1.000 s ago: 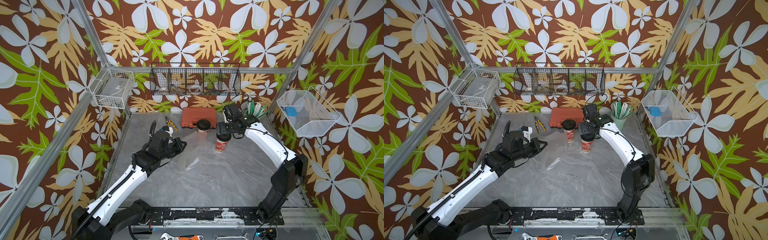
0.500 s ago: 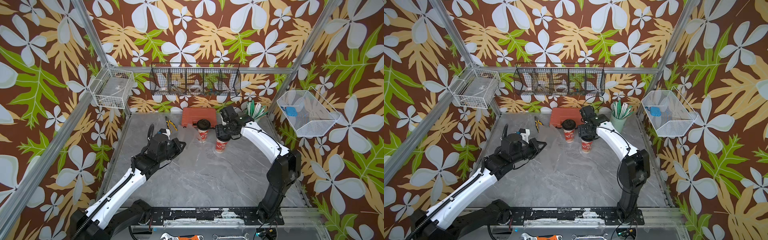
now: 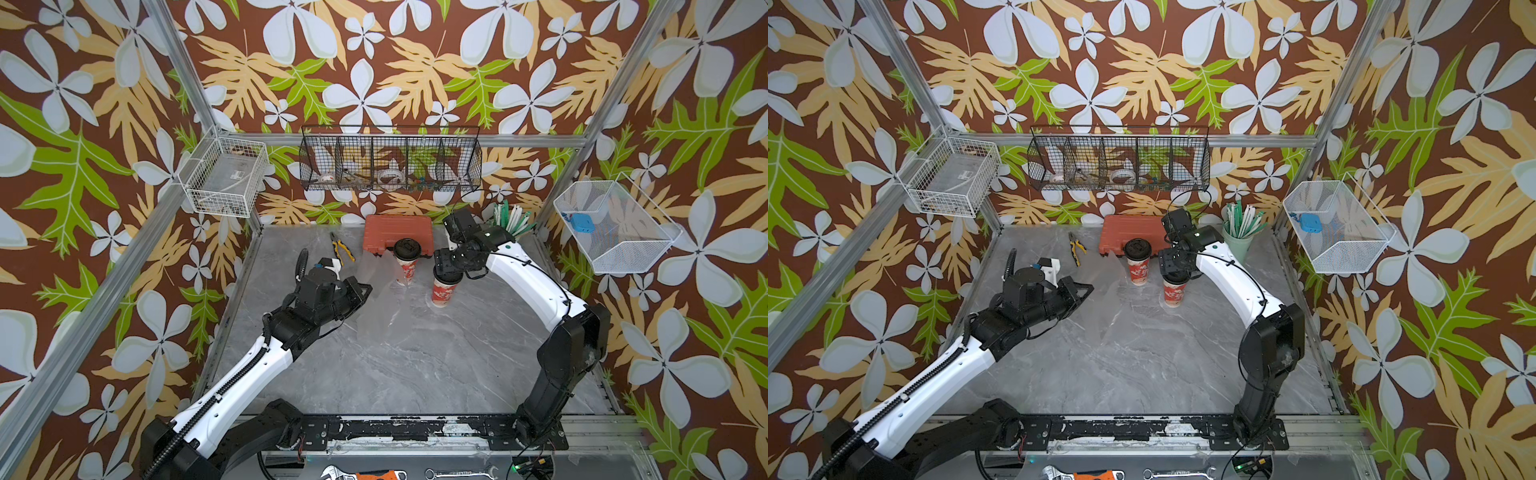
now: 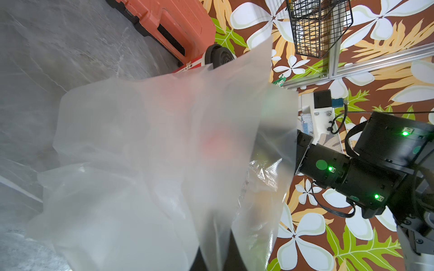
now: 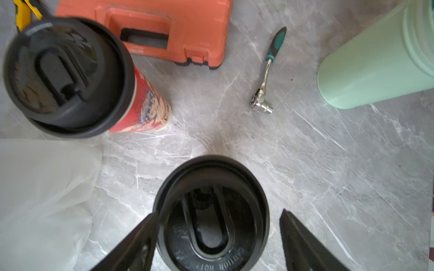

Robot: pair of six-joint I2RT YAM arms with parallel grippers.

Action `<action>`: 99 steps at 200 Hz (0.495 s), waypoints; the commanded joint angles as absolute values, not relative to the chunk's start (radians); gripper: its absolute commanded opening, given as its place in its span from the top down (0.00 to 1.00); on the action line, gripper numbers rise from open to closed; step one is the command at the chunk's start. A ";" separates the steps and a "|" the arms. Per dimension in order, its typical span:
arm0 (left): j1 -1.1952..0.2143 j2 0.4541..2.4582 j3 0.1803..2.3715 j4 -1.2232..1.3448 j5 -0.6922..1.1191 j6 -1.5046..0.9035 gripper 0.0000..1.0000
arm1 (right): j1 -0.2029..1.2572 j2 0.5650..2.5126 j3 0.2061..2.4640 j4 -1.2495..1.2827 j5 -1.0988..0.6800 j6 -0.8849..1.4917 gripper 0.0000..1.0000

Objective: Pack milk tea into plastic carrier bags
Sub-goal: Pick up the milk tea cup at the center of the board.

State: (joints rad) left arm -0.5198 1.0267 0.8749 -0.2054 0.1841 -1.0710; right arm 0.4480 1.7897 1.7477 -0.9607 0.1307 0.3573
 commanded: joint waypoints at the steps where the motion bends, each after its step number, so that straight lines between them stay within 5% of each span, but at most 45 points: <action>1: -0.519 1.028 0.873 -0.178 0.175 -1.072 1.00 | 0.449 1.783 1.733 -0.987 0.117 0.357 0.21; 99: -0.519 1.025 0.865 -0.177 0.173 -1.077 1.00 | 0.449 1.793 1.782 -1.001 0.115 0.348 0.21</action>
